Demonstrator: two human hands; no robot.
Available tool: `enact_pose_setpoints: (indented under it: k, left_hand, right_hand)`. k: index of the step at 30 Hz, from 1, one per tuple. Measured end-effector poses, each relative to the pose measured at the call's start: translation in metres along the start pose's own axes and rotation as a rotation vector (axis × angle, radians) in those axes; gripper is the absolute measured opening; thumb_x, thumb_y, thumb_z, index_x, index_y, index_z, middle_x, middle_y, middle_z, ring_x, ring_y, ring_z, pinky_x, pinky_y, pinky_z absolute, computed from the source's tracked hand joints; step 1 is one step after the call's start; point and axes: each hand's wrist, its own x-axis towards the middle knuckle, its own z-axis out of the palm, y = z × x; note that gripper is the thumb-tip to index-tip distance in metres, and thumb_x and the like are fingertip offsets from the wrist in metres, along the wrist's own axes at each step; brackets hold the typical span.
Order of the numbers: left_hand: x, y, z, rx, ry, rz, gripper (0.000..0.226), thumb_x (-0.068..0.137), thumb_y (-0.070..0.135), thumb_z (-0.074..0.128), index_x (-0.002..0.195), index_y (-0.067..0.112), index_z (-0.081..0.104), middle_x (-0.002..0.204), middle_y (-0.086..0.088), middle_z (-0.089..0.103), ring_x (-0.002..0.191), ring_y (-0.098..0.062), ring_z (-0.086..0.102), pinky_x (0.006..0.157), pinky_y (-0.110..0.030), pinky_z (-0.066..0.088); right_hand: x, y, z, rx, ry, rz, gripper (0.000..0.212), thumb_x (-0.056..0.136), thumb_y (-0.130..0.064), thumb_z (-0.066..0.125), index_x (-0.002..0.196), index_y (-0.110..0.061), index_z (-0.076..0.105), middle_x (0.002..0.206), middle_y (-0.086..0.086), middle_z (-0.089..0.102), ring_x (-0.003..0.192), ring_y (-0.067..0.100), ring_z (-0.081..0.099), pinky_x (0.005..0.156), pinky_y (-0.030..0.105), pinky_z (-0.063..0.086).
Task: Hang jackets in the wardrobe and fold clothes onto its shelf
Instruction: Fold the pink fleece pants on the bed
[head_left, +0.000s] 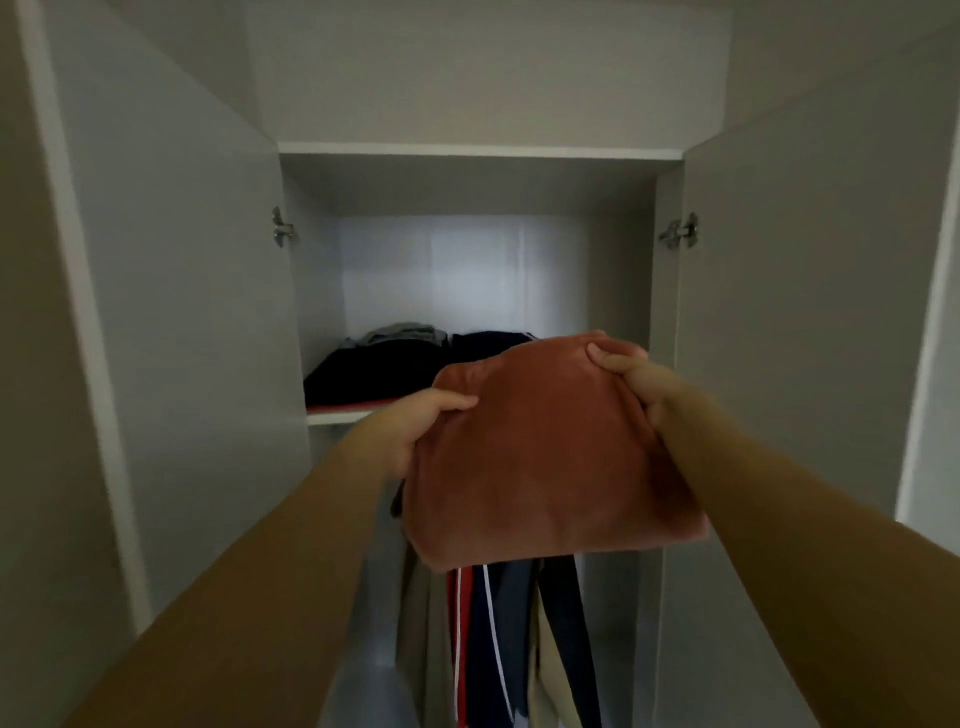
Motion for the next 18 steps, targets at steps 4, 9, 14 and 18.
enact_pose_setpoints:
  k: [4, 9, 14, 18]
  left_hand:
    - [0.099, 0.050, -0.004, 0.028, 0.116, 0.077, 0.031, 0.087, 0.027, 0.068, 0.113, 0.009, 0.068, 0.101, -0.013, 0.074, 0.087, -0.029, 0.073, 0.069, -0.035, 0.056]
    - [0.204, 0.119, -0.016, 0.094, 0.322, 0.225, 0.038, 0.088, 0.025, 0.069, 0.121, 0.006, 0.064, 0.097, -0.011, 0.074, 0.085, -0.026, 0.071, 0.067, -0.033, 0.056]
    - [0.309, 0.172, -0.044, 0.113, 0.489, 0.349, 0.055, 0.090, 0.020, 0.068, 0.138, 0.003, 0.049, 0.124, -0.016, 0.062, 0.102, -0.029, 0.064, 0.087, -0.039, 0.054]
    - [0.402, 0.212, -0.070, 0.098, 0.548, 0.427, 0.061, 0.090, 0.020, 0.067, 0.142, 0.001, 0.042, 0.132, -0.017, 0.056, 0.113, -0.031, 0.058, 0.099, -0.042, 0.049]
  right_hand:
    - [0.107, -0.022, -0.008, 0.016, -0.057, -0.005, 0.017, 0.088, -0.028, 0.068, 0.097, -0.020, 0.055, 0.074, 0.009, 0.071, 0.064, 0.021, 0.070, 0.053, 0.032, 0.054]
    - [0.237, -0.053, -0.003, -0.032, -0.109, -0.028, 0.022, 0.094, -0.021, 0.049, 0.107, -0.012, 0.065, 0.093, 0.012, 0.069, 0.076, 0.023, 0.066, 0.063, 0.030, 0.054]
    - [0.363, -0.062, 0.013, -0.011, -0.105, -0.066, 0.029, 0.081, -0.014, 0.037, 0.097, -0.009, 0.061, 0.083, 0.011, 0.063, 0.071, 0.026, 0.060, 0.071, 0.032, 0.053]
    - [0.466, -0.072, 0.029, -0.030, -0.086, -0.119, 0.030, 0.091, -0.013, 0.033, 0.091, -0.009, 0.063, 0.065, 0.008, 0.070, 0.053, 0.018, 0.067, 0.047, 0.022, 0.052]
